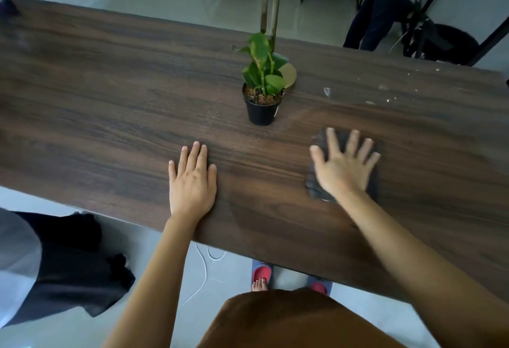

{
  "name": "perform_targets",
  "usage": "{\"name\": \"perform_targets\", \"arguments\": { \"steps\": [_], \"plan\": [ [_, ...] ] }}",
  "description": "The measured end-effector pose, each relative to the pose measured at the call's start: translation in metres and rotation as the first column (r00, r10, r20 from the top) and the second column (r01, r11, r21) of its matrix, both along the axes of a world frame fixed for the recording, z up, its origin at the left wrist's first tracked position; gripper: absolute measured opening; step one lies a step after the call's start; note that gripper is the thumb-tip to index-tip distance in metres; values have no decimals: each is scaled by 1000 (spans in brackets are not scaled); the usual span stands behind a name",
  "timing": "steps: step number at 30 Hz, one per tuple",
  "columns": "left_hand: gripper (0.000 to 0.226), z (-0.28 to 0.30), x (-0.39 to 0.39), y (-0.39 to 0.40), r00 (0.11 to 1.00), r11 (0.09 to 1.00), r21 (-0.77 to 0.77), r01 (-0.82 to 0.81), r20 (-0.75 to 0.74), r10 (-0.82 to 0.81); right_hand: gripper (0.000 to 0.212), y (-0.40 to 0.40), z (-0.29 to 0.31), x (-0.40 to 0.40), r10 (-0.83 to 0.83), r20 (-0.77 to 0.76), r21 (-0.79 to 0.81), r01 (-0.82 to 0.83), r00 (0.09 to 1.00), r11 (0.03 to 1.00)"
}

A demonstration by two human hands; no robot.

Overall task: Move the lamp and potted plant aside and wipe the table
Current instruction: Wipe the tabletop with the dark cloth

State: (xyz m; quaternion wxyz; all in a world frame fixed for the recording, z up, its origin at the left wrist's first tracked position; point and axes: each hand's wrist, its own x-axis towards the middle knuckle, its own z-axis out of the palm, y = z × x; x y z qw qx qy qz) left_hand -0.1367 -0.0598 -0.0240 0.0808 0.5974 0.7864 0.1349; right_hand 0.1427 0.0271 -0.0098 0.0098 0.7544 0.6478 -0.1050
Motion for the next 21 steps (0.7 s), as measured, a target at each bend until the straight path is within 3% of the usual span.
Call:
{"name": "perform_targets", "arguments": {
  "steps": [2, 4, 7, 9, 12, 15, 17, 19, 21],
  "plan": [
    [54, 0, 0, 0, 1000, 1000, -2, -6, 8, 6, 68, -21, -4, -51, 199, -22, 30, -198, 980, 980],
    [53, 0, 0, 0, 999, 1000, 11, -22, 29, 22, 64, -65, -5, -76, 421, -70, 103, -413, 904, 905],
    [50, 5, 13, 1, 995, 994, 90, -56, 81, 48, 59, -121, -7, -33, 562, -81, 151, -547, 823, 823],
    [49, 13, 38, 5, 997, 985, 170, 17, 66, -28, 59, -147, -8, 37, 455, -58, 117, -447, 889, 887],
    [50, 24, 92, 15, 965, 952, 211, 224, 86, -246, 64, -173, -4, 156, 140, -12, 47, -139, 990, 989],
    [59, 19, 145, 25, 899, 905, 127, 406, 125, -420, 74, -159, 3, 232, -184, 38, 3, 184, 982, 983],
    [65, 9, 167, 29, 886, 892, 30, 451, 108, -451, 82, -125, 5, 237, -383, 22, 28, 382, 923, 924],
    [67, -1, 175, 31, 890, 889, -44, 455, -9, -456, 85, -92, 5, 212, -512, -19, 24, 512, 859, 859],
    [65, -4, 175, 31, 886, 887, -62, 457, -60, -460, 80, -80, 0, 169, -443, -24, 12, 444, 896, 896]
  ]
}}
